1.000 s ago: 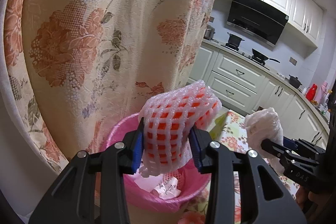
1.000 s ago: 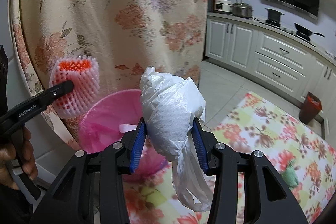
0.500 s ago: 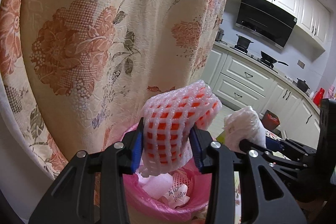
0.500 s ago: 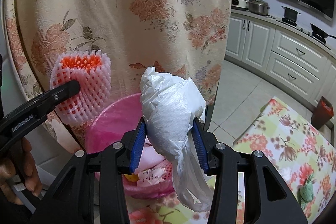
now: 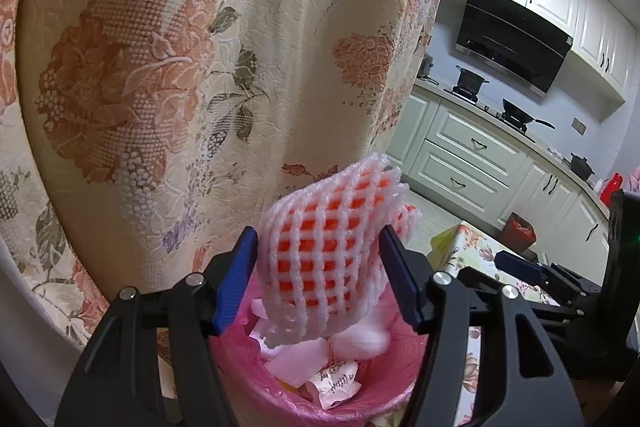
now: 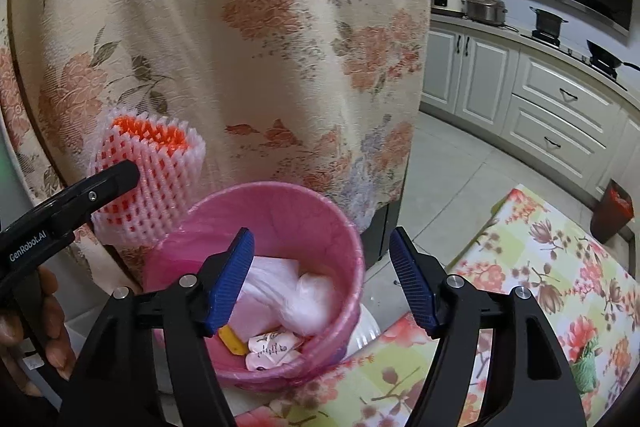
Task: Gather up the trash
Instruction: 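Move both tools back over the tissue and green cloth on the table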
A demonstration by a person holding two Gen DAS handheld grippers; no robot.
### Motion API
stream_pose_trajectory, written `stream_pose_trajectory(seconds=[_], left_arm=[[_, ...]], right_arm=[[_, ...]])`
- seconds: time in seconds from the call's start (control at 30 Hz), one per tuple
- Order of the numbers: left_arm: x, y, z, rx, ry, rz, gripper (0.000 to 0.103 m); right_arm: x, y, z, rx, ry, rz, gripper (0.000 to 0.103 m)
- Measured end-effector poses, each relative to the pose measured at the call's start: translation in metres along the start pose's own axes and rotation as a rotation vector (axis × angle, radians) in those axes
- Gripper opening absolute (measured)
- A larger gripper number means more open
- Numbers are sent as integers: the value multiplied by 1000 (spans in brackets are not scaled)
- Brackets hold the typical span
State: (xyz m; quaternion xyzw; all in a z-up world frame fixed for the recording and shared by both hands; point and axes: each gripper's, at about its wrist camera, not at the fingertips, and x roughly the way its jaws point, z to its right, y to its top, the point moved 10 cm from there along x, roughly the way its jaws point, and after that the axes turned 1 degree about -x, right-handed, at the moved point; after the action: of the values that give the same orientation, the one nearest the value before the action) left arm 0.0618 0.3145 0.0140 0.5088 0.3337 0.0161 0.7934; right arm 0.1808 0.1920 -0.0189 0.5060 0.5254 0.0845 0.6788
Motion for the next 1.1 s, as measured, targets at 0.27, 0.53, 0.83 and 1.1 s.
stream_pose_trajectory(seconds=[0.27,0.53,0.83,1.1], left_arm=[[-1,-3,5,13,7,-7,67],[-3,2,7,6,31,8,81],[-10,-6,32,34,-8,5,80],[-7,-26,73,81,-74,-28,73]], right_arm=[[-19,-17,28,47,-29,6,67],[-42,-36,54,89,-60,11,67],[-73,-60,93,135,-125,25,68],[-105,-112,147,212,-219,0,68]])
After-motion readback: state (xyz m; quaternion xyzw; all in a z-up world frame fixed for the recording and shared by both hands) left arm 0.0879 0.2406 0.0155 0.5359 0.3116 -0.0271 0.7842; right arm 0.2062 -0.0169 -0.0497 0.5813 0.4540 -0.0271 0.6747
